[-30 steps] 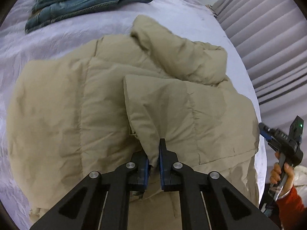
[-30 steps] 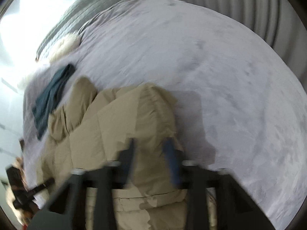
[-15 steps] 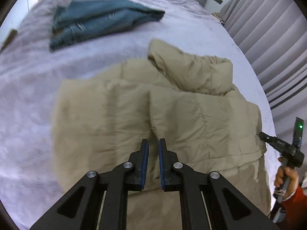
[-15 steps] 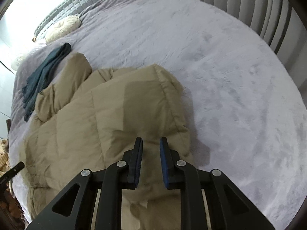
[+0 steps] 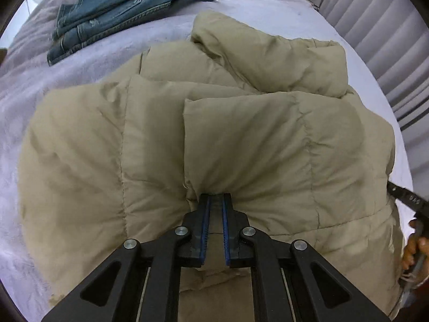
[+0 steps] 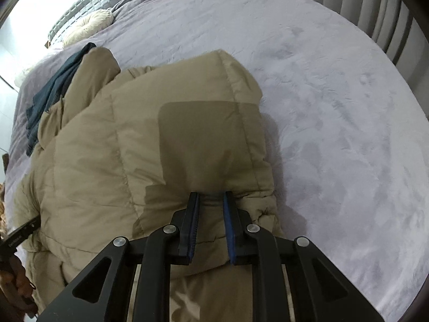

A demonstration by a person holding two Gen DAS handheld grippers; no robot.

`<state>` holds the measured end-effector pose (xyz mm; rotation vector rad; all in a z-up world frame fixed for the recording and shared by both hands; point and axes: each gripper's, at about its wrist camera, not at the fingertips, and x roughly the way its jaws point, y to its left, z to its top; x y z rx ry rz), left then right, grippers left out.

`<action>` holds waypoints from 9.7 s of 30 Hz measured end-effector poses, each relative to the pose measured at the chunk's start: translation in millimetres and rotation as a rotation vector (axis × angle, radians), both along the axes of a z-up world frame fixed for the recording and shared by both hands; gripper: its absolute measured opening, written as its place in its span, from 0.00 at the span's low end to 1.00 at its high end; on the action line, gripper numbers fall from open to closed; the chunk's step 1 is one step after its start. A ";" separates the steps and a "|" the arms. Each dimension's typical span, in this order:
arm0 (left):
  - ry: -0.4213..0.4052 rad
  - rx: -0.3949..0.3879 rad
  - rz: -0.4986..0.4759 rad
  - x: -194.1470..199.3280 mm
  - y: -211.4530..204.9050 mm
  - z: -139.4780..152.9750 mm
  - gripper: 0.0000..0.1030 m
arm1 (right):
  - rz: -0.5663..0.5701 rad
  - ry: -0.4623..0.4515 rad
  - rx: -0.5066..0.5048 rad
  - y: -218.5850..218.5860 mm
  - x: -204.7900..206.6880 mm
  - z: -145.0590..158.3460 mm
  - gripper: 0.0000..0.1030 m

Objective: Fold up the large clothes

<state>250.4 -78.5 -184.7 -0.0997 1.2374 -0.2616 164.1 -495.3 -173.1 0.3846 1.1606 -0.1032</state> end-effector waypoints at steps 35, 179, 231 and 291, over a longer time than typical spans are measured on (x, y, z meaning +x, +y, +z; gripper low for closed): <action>0.164 0.098 -0.005 -139.6 28.1 72.7 0.10 | -0.050 0.153 0.197 52.3 -128.7 74.0 0.55; -0.170 -0.286 0.161 -65.7 115.3 173.8 0.21 | -0.052 -0.111 0.589 -18.8 -45.5 153.8 0.09; -0.125 0.140 0.199 70.4 126.4 21.4 0.92 | 0.043 -0.044 0.208 -33.9 85.1 18.2 0.07; 0.085 0.106 0.193 -133.6 51.8 42.1 0.99 | -0.217 0.077 0.566 16.3 -134.2 9.3 0.80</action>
